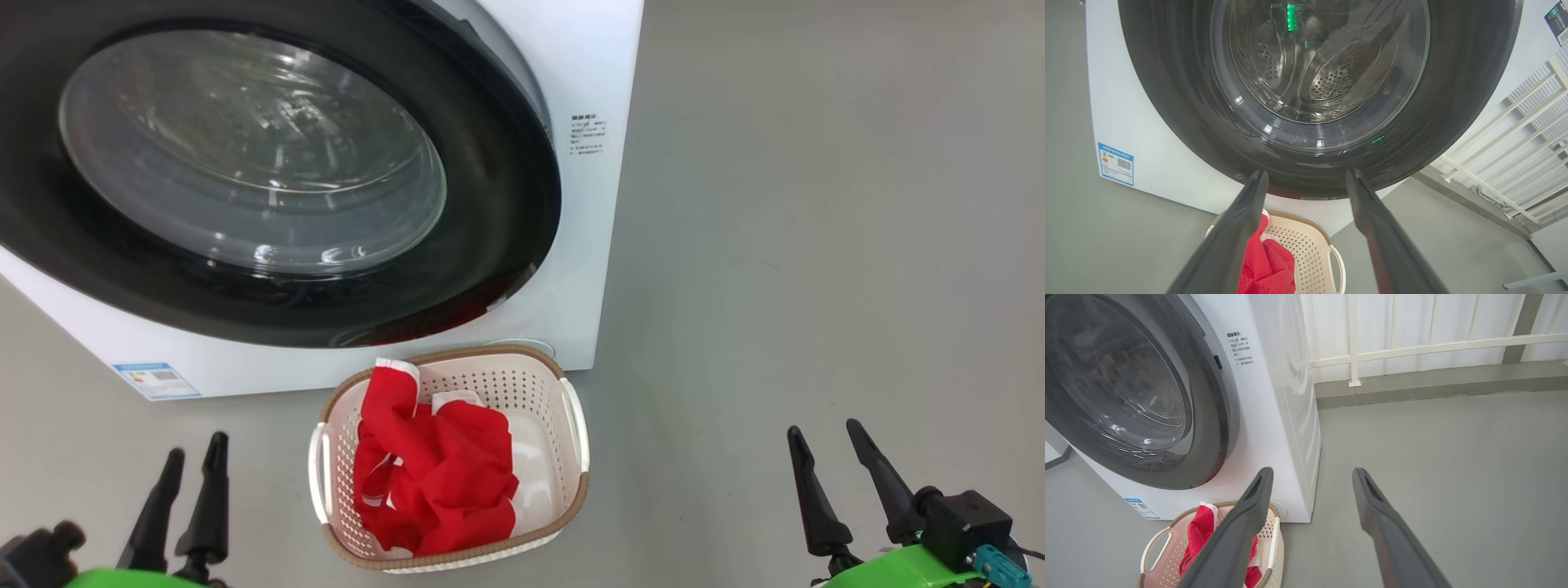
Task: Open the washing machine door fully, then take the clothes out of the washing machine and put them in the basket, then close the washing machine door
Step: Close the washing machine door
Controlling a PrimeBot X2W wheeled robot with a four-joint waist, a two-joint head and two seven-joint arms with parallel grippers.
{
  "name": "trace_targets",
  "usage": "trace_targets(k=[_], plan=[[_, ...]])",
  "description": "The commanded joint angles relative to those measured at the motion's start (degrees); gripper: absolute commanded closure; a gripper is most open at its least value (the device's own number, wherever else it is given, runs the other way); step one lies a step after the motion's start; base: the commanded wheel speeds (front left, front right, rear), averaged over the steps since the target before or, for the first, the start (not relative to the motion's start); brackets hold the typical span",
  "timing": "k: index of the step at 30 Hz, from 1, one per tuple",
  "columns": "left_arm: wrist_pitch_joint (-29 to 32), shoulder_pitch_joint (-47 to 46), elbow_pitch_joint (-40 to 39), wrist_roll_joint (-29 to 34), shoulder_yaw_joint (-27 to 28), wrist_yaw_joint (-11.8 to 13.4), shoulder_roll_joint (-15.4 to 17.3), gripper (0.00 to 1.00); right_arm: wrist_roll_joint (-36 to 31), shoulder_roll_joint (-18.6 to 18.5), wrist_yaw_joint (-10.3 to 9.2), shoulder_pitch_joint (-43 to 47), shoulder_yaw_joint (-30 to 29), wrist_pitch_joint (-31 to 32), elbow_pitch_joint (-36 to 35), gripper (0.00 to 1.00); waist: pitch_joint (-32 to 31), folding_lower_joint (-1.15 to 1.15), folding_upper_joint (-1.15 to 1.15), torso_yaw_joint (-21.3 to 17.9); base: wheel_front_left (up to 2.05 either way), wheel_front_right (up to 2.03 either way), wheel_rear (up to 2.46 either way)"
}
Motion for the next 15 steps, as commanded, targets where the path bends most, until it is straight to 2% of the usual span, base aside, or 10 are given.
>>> trace_targets(k=[1, 7, 12, 13, 15], plan=[[-0.4, -0.2, -1.6, 1.0, 3.1, -0.3, 1.2, 0.00, -0.7, -0.5, 0.37, 0.1, 1.0, -0.4, -1.4, 0.00, -0.3, 0.00, 0.00, 0.3, 0.00, 0.00, 0.00], [-0.4, 3.2, -3.2, 7.9, 7.2, -0.3, -0.1, 0.00, -0.9, -0.5, 0.37, 1.0, 0.3, -0.4, -1.5, 0.00, -0.8, 0.00, 0.00, 0.8, 0.00, 0.00, 0.00], [-0.4, 6.0, -4.7, 16.8, 10.0, -0.3, -1.6, 0.00, -0.9, -0.5, 0.37, 1.4, -0.2, -0.4, -1.7, 0.00, -1.1, 0.00, 0.00, 0.8, 0.00, 0.00, 0.00], [-0.4, 7.1, -5.2, 21.1, 11.1, -0.3, -2.2, 0.00, -0.8, -0.5, 0.37, 1.6, -0.3, -0.4, -1.7, 0.00, -1.2, 0.00, 0.00, 0.8, 0.00, 0.00, 0.00], [-0.4, 8.0, -5.7, 24.4, 12.3, -0.3, -3.4, 0.00, -0.8, -0.5, 0.37, 1.7, -0.4, -0.4, -1.8, 0.00, -1.2, 0.00, 0.00, 0.7, 0.00, 0.00, 0.00]])
